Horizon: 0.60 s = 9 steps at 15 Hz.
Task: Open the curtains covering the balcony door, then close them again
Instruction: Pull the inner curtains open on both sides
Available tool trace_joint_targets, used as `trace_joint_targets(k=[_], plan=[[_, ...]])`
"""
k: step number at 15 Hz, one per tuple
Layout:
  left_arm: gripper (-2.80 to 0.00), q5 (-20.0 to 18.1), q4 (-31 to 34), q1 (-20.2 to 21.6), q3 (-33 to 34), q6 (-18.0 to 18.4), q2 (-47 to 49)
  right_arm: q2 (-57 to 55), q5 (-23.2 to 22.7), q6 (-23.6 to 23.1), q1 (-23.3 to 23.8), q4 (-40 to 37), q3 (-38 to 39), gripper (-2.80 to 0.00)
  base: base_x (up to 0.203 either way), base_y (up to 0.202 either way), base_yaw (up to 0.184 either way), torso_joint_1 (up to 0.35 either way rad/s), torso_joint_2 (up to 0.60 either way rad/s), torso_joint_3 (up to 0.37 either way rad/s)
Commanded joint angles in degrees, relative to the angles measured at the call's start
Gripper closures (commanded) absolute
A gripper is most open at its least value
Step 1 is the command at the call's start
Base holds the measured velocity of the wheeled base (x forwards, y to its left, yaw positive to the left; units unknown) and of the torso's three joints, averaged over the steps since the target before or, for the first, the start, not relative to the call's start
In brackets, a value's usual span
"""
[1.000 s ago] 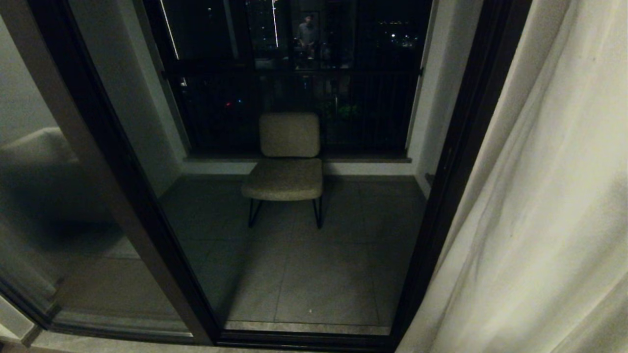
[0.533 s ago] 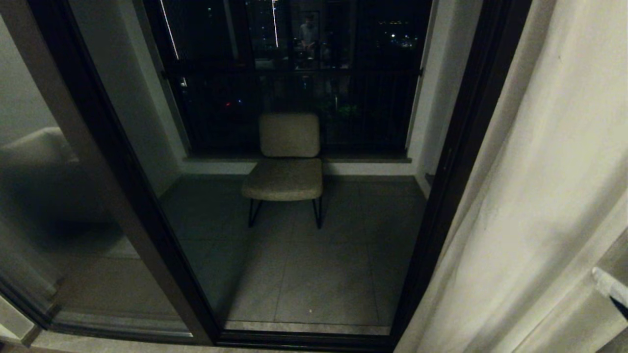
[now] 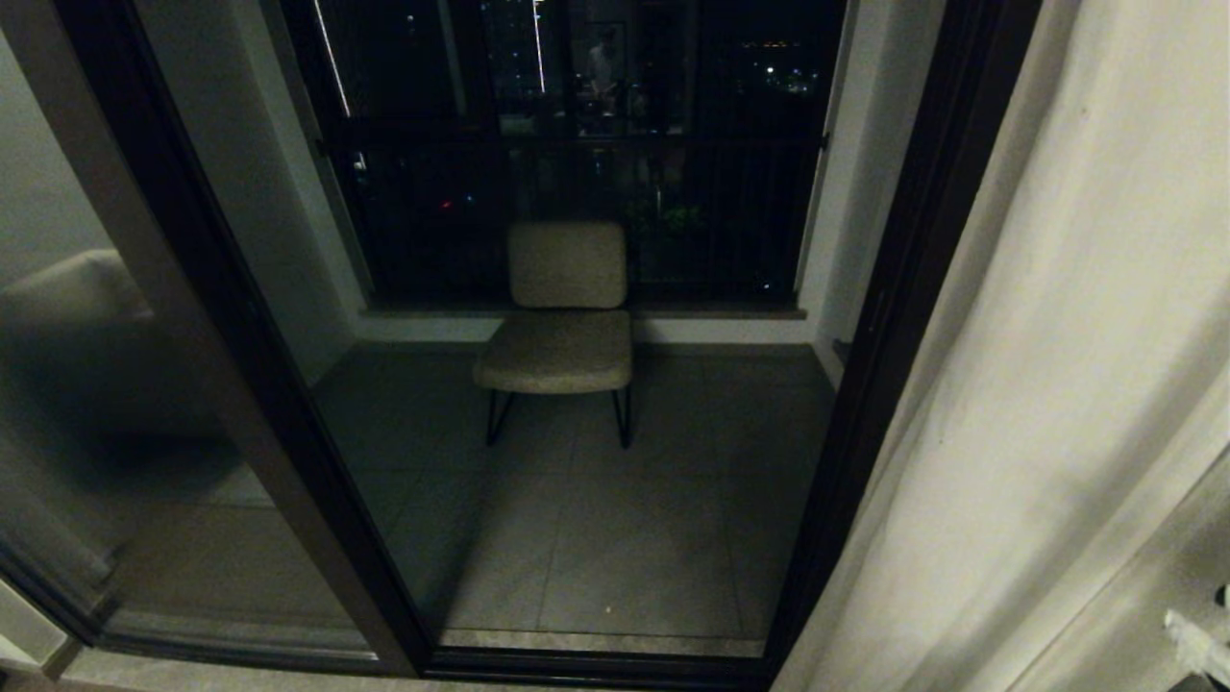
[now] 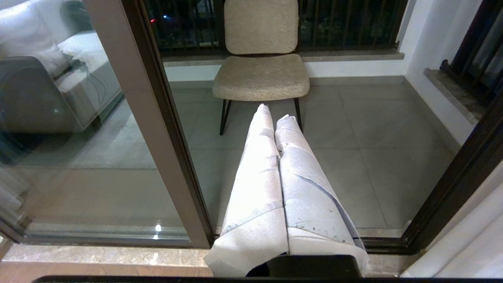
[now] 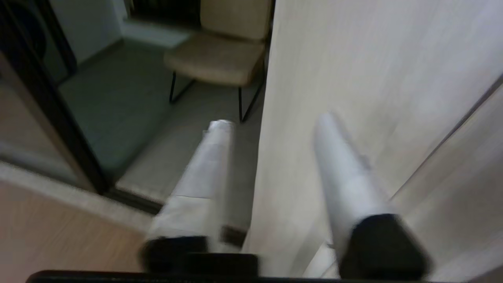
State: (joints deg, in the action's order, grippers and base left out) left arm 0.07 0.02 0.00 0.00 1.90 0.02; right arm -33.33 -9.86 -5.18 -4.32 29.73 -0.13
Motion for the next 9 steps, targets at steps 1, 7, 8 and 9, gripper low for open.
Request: trace_joint_targets(k=[1, 7, 8, 9], plan=[[0.0, 0.0, 0.0, 0.0, 0.0, 0.0, 0.0, 6.0, -0.1, -0.1, 0.3, -5.8, 0.0, 0.0, 0.0, 0.0, 0.0, 0.0, 0.0, 0.0], [0.0, 0.0, 0.0, 0.0, 0.0, 0.0, 0.0, 20.2, 0.5, 0.0, 5.2, -22.6, -0.2, 0.0, 0.0, 0.0, 0.0, 0.0, 0.0, 0.0], [0.0, 0.0, 0.0, 0.0, 0.0, 0.0, 0.0, 21.9, 0.6, 0.1, 5.0, -23.2, -0.3, 0.0, 0.0, 0.0, 0.0, 0.0, 0.0, 0.0], [0.0, 0.0, 0.1, 0.0, 0.0, 0.0, 0.0, 23.4, 0.5, 0.3, 3.6, -23.2, -0.2, 0.0, 0.0, 0.0, 0.0, 0.0, 0.0, 0.0]])
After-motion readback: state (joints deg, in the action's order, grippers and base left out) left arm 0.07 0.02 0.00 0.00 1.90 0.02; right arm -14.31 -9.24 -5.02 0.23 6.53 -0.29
